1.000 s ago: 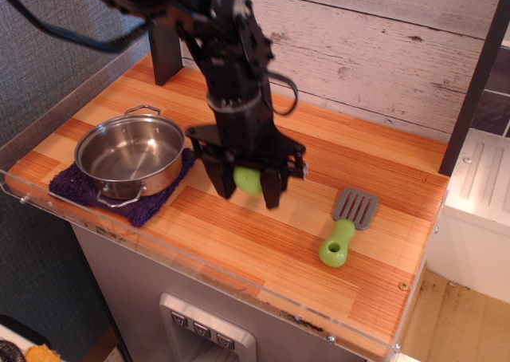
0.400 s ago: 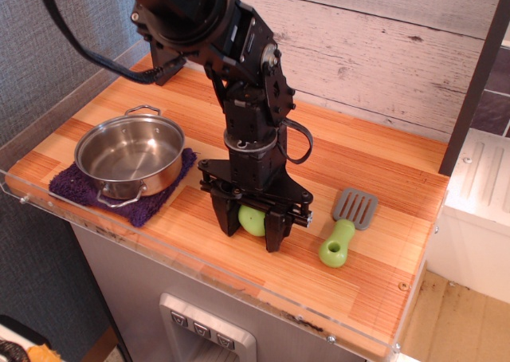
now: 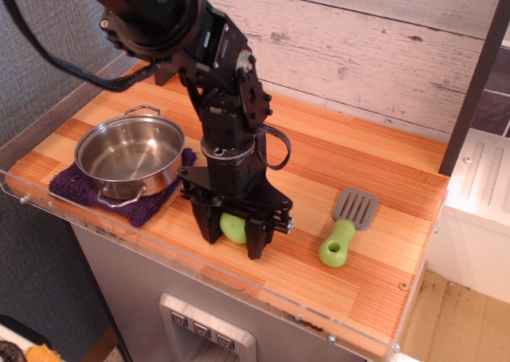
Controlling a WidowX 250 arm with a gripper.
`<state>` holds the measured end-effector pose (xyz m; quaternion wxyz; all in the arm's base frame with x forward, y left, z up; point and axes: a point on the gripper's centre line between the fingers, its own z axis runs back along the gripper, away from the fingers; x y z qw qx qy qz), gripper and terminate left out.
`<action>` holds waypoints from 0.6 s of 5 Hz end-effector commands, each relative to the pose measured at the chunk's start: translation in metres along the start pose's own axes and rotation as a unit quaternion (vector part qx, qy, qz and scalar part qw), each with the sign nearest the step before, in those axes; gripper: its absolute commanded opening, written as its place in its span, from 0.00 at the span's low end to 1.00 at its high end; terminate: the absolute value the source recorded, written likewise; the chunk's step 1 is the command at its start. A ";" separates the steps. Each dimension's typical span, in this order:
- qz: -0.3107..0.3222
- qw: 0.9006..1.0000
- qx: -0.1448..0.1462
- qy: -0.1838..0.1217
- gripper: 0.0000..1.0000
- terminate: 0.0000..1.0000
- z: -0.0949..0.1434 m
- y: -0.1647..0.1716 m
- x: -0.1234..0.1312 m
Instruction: Remove the green item from the pan and put it on the front of the table.
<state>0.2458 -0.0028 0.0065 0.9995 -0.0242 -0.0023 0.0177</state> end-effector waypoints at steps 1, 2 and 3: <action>-0.030 0.999 0.006 -0.039 1.00 0.00 0.027 -0.014 0.002; -0.052 0.997 0.004 -0.058 1.00 0.00 0.040 -0.024 0.005; -0.071 0.993 0.012 -0.098 1.00 0.00 0.077 -0.036 0.012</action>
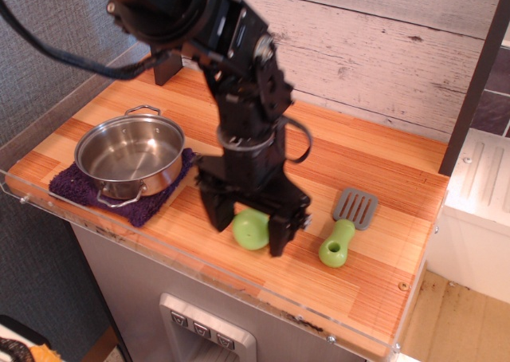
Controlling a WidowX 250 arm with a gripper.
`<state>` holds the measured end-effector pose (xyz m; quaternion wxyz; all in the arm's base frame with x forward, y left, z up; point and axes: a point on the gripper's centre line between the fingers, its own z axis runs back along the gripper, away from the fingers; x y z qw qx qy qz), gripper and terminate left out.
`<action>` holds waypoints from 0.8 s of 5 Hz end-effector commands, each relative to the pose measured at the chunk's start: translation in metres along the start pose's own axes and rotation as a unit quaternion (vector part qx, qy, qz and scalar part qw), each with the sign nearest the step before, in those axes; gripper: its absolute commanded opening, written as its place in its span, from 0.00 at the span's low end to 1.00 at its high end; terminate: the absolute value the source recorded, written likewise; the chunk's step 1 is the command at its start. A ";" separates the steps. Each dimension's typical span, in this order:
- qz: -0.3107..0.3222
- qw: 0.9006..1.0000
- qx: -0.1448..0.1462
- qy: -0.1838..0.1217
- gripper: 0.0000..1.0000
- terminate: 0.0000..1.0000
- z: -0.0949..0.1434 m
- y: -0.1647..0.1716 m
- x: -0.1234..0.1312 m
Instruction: Remove the green item from the pan and put it on the front of the table.
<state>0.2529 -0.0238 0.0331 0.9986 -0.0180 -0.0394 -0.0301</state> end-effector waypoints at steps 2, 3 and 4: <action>0.017 0.996 -0.015 -0.084 1.00 0.00 0.090 0.001 0.015; 0.035 0.997 -0.027 -0.067 1.00 0.00 0.089 0.011 0.016; 0.036 0.997 -0.027 -0.066 1.00 0.00 0.090 0.013 0.016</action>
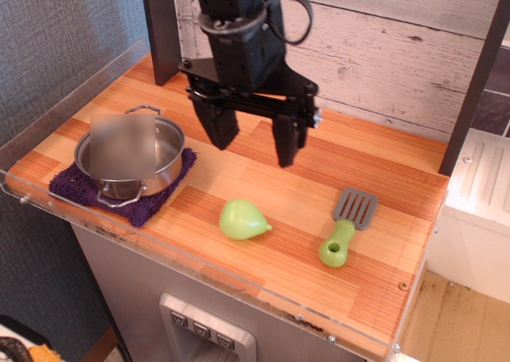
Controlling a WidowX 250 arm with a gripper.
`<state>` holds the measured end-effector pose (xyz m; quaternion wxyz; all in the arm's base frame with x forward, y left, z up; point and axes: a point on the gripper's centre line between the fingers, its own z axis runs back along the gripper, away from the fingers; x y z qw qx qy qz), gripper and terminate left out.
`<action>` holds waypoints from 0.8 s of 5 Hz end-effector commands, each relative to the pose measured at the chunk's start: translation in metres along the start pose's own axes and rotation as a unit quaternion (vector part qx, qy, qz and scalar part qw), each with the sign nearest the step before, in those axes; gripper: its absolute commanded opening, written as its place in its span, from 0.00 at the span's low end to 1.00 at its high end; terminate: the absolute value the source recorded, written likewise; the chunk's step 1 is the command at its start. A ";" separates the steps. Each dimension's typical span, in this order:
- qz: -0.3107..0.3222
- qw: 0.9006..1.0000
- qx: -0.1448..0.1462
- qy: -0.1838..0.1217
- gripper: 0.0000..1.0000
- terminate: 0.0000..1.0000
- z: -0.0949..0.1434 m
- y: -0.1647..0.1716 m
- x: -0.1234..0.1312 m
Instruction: Remove the green item from the pan and put it on the front of the table.
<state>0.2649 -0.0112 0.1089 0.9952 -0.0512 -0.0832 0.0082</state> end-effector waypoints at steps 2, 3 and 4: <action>-0.012 1.000 0.021 -0.010 1.00 0.00 0.016 0.002 0.003; -0.010 1.000 0.027 0.004 1.00 0.00 0.014 0.004 0.003; -0.013 0.999 0.028 0.009 1.00 0.00 0.014 0.006 0.004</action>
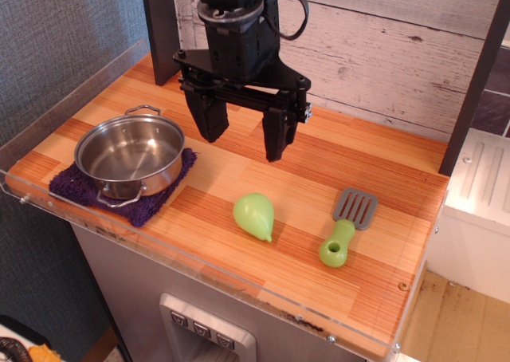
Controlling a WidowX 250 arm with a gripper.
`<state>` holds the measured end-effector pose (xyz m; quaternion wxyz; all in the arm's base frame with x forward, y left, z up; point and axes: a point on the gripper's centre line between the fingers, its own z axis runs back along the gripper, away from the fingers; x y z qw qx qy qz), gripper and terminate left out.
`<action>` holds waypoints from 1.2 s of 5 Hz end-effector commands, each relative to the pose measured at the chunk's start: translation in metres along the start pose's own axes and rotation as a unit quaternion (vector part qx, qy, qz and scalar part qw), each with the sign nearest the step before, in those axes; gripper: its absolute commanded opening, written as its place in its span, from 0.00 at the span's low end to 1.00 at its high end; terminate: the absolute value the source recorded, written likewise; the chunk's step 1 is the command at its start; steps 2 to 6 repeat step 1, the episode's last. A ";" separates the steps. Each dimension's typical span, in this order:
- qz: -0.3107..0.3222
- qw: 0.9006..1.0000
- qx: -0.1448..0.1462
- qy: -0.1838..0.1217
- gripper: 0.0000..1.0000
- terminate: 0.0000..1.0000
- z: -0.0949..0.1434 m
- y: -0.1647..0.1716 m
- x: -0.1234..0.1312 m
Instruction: Remove the green item from the pan and put it on the front of the table.
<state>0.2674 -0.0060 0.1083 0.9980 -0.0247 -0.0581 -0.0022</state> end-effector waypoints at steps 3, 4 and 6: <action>-0.001 1.000 0.002 -0.017 1.00 1.00 0.015 0.001 0.001; -0.001 1.000 0.002 -0.017 1.00 1.00 0.015 0.001 0.001; -0.001 1.000 0.002 -0.017 1.00 1.00 0.015 0.001 0.001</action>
